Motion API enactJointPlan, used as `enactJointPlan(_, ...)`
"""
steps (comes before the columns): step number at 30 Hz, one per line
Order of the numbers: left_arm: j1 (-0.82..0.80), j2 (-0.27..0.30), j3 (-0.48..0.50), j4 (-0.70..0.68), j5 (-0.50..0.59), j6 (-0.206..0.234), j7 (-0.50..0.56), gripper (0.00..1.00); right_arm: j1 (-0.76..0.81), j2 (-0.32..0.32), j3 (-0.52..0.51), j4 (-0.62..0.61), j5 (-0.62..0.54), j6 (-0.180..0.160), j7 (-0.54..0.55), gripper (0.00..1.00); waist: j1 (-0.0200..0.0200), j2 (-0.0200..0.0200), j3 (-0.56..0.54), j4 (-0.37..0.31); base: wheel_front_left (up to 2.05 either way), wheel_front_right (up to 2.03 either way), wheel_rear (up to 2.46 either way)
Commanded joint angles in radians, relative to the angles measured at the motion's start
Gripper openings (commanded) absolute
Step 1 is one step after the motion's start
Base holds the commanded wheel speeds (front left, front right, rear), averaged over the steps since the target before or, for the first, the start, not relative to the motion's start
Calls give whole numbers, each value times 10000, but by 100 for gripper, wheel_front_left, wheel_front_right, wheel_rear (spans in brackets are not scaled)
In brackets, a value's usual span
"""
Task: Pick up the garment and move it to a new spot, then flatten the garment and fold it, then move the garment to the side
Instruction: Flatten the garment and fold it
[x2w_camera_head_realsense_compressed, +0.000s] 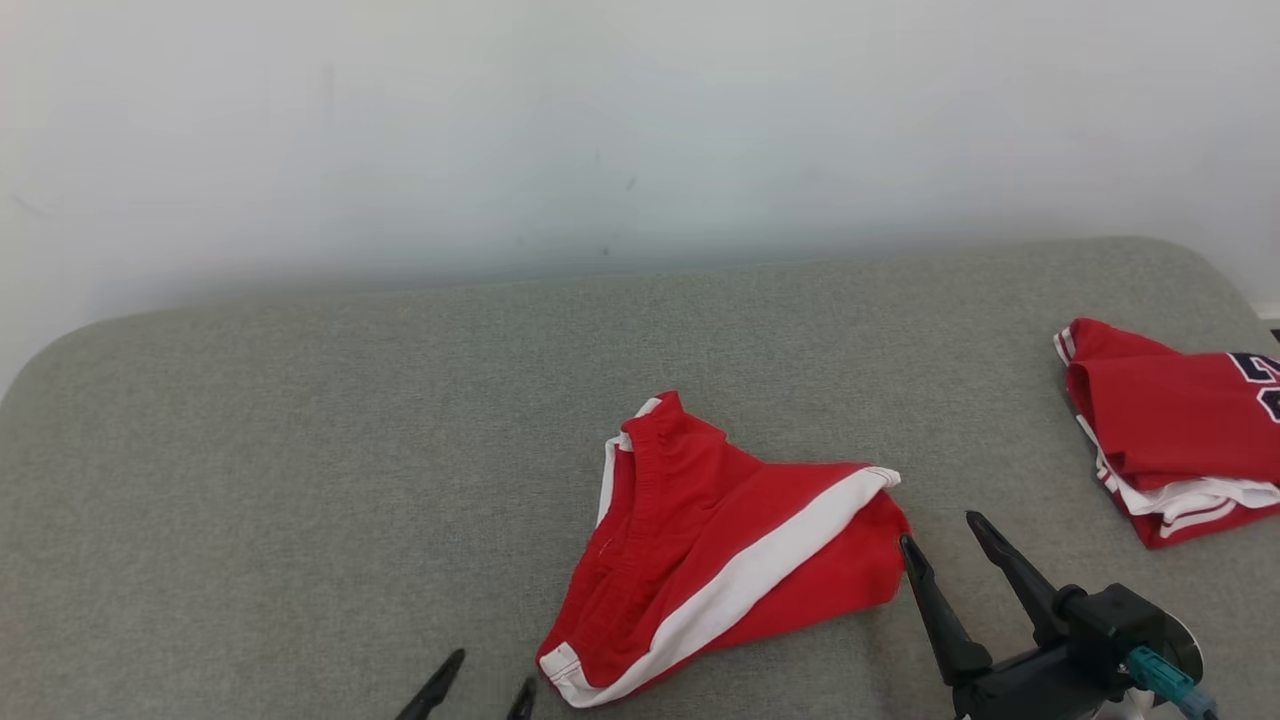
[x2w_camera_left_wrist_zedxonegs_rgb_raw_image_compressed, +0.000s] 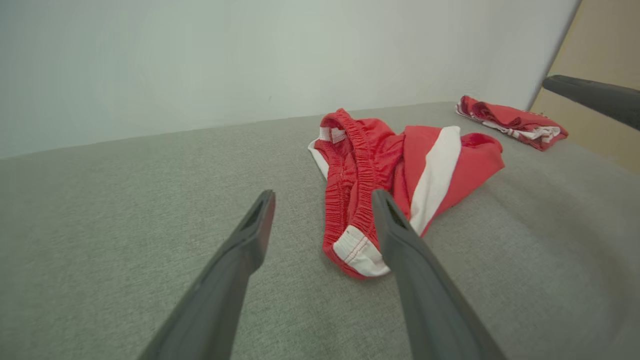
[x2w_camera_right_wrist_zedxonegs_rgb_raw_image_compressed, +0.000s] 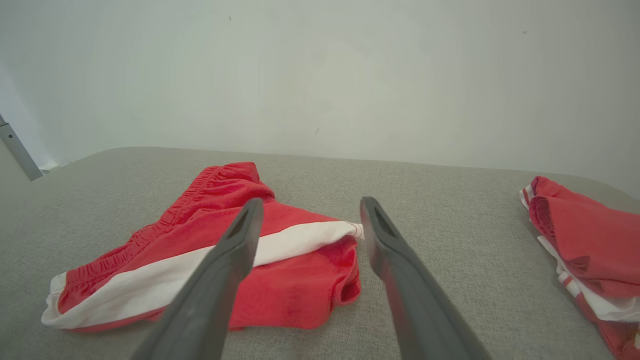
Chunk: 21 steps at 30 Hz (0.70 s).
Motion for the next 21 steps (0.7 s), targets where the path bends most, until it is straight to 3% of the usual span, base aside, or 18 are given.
enactJointPlan(1, -272, 119, -171, 183, 153, -66, -30, 100, 86, 27, -38, -51, -78, -12, -38, 100, 1, 0, 64, -103, 0, 0, 0)
enactJointPlan(11, -1912, 1074, -1594, 1682, 593, -220, 143, 100, -138, 14, -234, -106, -248, -13, -38, 100, 1, 0, 514, -358, 0, 0, 0)
enactJointPlan(12, -2078, 1147, -1795, 1805, 503, -224, 202, 94, -177, 14, -245, -94, -254, -13, -38, 100, 1, 0, 559, -378, 0, 0, 0)
enactJointPlan(14, -2423, 1396, -2306, 2004, 323, -233, 313, 64, -291, 17, -224, -78, -260, -13, -38, 100, 1, 0, 646, -427, 0, 0, 0)
enactJointPlan(15, -2593, 1463, -2544, 2078, 156, -233, 408, 60, -345, 22, -206, -75, -257, -13, -38, 100, 1, 0, 702, -462, 0, 0, 0)
enactJointPlan(16, -2738, 1532, -2833, 2150, 26, -235, 499, 51, -364, 15, -206, -65, -246, -13, -38, 100, 1, 0, 736, -482, 0, 0, 0)
enactJointPlan(17, -2903, 1634, -3067, 2207, -106, -236, 592, 49, -367, 18, -191, -60, -237, -13, -38, 100, 1, 0, 783, -512, 0, 0, 0)
enactJointPlan(20, -3228, 1883, -3413, 2378, -423, -238, 866, 52, -470, 30, -178, -41, -235, -13, -38, 100, 1, 0, 867, -598, 0, 0, 0)
enactJointPlan(21, -3286, 1932, -3518, 2395, -503, -239, 927, 64, -515, 31, -170, -42, -225, -13, -39, 100, 1, 0, 888, -632, 0, 0, 0)
